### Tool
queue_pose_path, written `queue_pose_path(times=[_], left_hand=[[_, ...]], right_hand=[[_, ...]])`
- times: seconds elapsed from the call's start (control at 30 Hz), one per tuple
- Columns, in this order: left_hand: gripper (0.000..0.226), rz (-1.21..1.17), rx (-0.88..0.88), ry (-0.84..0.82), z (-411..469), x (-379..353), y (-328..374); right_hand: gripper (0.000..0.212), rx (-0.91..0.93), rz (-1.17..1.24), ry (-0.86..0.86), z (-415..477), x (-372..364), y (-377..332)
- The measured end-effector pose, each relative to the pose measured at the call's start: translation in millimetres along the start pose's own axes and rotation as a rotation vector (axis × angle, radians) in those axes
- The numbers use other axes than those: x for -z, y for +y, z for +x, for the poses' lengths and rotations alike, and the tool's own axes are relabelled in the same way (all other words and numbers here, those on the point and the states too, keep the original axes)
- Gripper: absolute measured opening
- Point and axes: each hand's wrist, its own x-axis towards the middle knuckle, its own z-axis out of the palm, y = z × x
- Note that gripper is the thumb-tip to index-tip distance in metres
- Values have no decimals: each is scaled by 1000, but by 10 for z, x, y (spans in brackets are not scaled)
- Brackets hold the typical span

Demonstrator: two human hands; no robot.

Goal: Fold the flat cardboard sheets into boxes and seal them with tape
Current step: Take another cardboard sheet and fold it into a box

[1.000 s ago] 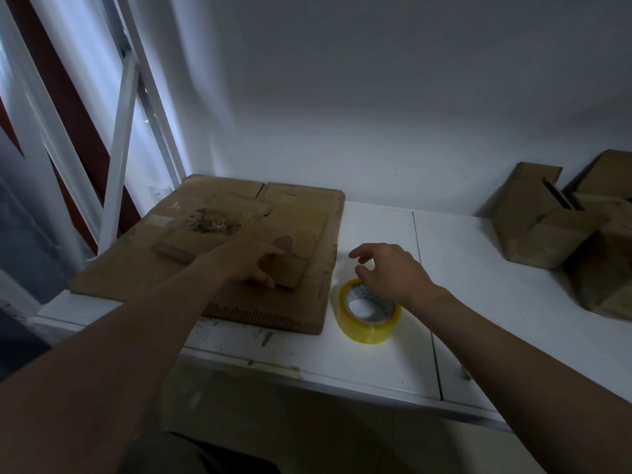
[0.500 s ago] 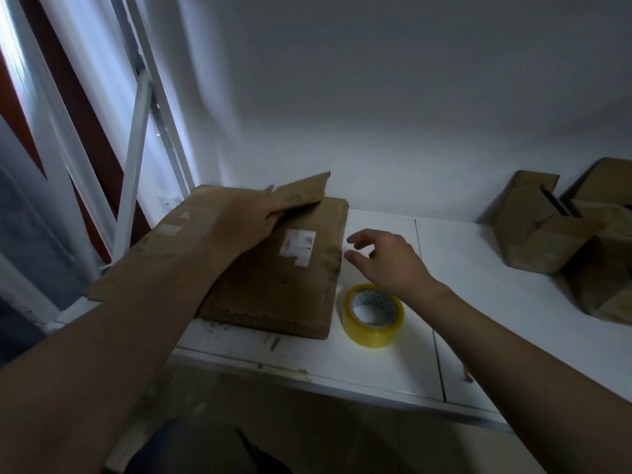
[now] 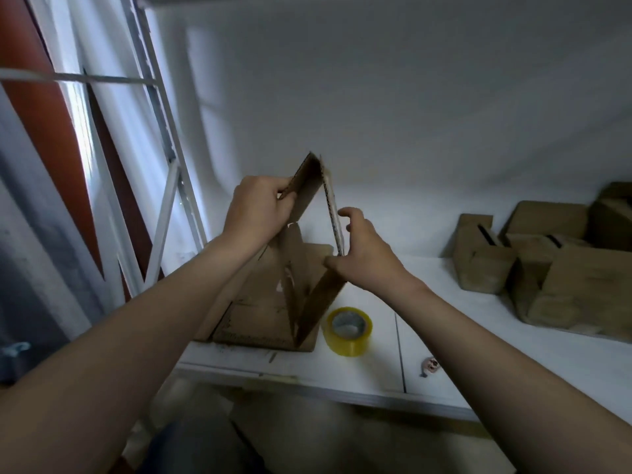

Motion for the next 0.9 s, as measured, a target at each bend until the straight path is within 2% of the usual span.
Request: queue_pose_path(times=[0.07, 0.17, 0.23, 0.3, 0.37, 0.43, 0.53, 0.63, 0.77, 0.9], left_hand=[[20, -30, 19, 30, -23, 79, 116], [16, -140, 99, 68, -71, 140, 228], [15, -227, 147, 77, -104, 137, 290], [16, -300, 185, 87, -147, 99, 362], [20, -341, 216, 99, -181, 12, 409], [25, -375, 244, 95, -200, -108, 439], [24, -440, 292, 93, -193, -287, 450], [22, -465, 322, 106, -159, -431, 458], [23, -472, 332, 136, -39, -576, 447], [17, -530, 346, 143, 57, -697, 426]], right_hand=[[71, -18, -58, 91, -100, 170, 84], [59, -122, -122, 160, -222, 389, 288], [55, -233, -154, 142, -277, 485, 432], [57, -304, -81, 80, -333, 542, 522], [61, -361, 154, -35, -400, 571, 531], [76, -403, 353, -181, -473, 567, 498], [103, -391, 288, -336, -481, 462, 501], [111, -386, 230, -408, -433, 310, 571], [90, -346, 229, -372, -352, 164, 698], [50, -346, 226, -151, -173, 170, 976]])
